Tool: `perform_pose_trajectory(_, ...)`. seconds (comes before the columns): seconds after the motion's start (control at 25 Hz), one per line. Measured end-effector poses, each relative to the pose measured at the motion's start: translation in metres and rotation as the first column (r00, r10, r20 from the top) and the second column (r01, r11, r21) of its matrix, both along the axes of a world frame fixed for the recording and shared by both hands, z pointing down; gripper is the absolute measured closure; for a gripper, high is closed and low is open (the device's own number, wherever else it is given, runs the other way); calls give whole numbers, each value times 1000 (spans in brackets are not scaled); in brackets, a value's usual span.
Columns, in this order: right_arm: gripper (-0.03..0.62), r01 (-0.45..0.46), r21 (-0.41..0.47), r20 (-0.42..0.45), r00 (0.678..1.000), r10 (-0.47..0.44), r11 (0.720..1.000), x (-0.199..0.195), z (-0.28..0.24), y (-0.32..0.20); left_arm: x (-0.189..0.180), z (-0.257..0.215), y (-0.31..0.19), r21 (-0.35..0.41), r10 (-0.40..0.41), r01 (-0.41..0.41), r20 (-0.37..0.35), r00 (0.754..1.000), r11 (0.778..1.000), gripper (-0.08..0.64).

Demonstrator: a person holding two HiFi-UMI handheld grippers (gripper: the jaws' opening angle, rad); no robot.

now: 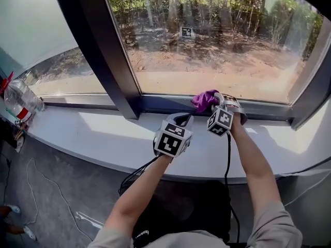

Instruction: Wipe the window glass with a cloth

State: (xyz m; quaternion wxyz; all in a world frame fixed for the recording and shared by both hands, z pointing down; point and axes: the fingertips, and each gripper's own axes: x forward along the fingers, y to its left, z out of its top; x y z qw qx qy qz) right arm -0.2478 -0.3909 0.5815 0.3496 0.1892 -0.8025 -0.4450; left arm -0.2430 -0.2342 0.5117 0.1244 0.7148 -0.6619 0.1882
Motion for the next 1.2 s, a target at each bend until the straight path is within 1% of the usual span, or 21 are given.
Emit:
perform_pose_trajectory(0.28, 479, -15, 19, -49, 999, 16, 1000, 15, 1, -8, 6, 1, -3, -5, 22, -22, 8, 1000, 1000, 560)
perform_pose_trajectory(0.4, 479, -37, 24, -29, 999, 37, 999, 25, -19, -14, 10, -8, -9, 0, 41, -42, 30, 999, 999, 560)
perform_pose_trajectory(0.52, 480, -28, 49, -26, 999, 29, 998, 29, -41, -17, 16, -20, -17, 15, 63, -64, 59, 996, 998, 560)
perform_pose_trajectory(0.64, 480, -10, 70, -2, 1000, 10, 997, 28, -72, -12, 22, -37, -22, 36, 81, -84, 80, 994, 996, 560)
perform_pose_trajectory(0.8, 479, 5, 137, 52, 999, -12, 991, 29, -127, -11, 27, -65, -29, 75, 97, -105, 100, 990, 992, 560)
perform_pose_trajectory(1.0, 479, 31, 194, 92, 995, -49, 981, 24, -202, -5, 25, -108, -36, 126, 91, -110, 150, 985, 986, 560)
perform_pose_trajectory(1.2, 477, 36, 237, 152, 986, -74, 971, 22, -275, 0, 22, -156, -40, 180, 85, -123, 209, 974, 976, 560)
